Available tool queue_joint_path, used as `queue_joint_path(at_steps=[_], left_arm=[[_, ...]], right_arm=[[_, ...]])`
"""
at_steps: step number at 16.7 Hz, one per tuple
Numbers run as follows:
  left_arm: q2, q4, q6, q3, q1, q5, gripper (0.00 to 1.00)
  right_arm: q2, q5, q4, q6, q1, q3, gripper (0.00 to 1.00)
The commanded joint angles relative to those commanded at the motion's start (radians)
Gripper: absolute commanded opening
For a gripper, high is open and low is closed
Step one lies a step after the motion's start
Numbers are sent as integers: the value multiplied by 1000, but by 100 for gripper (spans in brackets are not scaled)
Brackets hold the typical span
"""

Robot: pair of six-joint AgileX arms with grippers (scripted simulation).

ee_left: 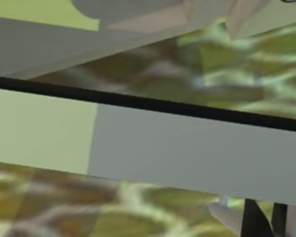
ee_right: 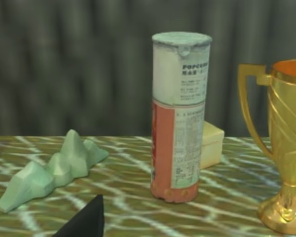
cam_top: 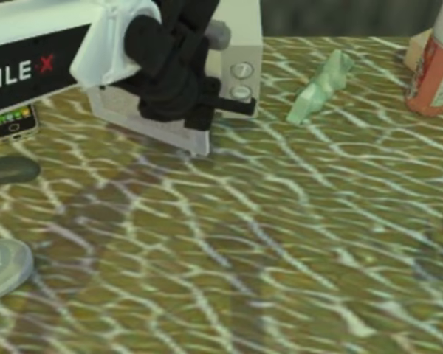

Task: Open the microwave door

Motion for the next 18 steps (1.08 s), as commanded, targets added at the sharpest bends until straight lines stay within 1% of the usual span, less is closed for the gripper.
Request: queue_joint_path(at_steps=[4, 6, 18], left_arm=[[-46, 17, 82, -76, 23, 41, 0], [-67, 29, 102, -88, 29, 52, 0], [-67, 30, 102, -88, 29, 52, 0]], right_arm=[[0, 0, 0, 0, 0, 0, 100], [0, 0, 0, 0, 0, 0, 100], [0, 0, 0, 0, 0, 0, 100]])
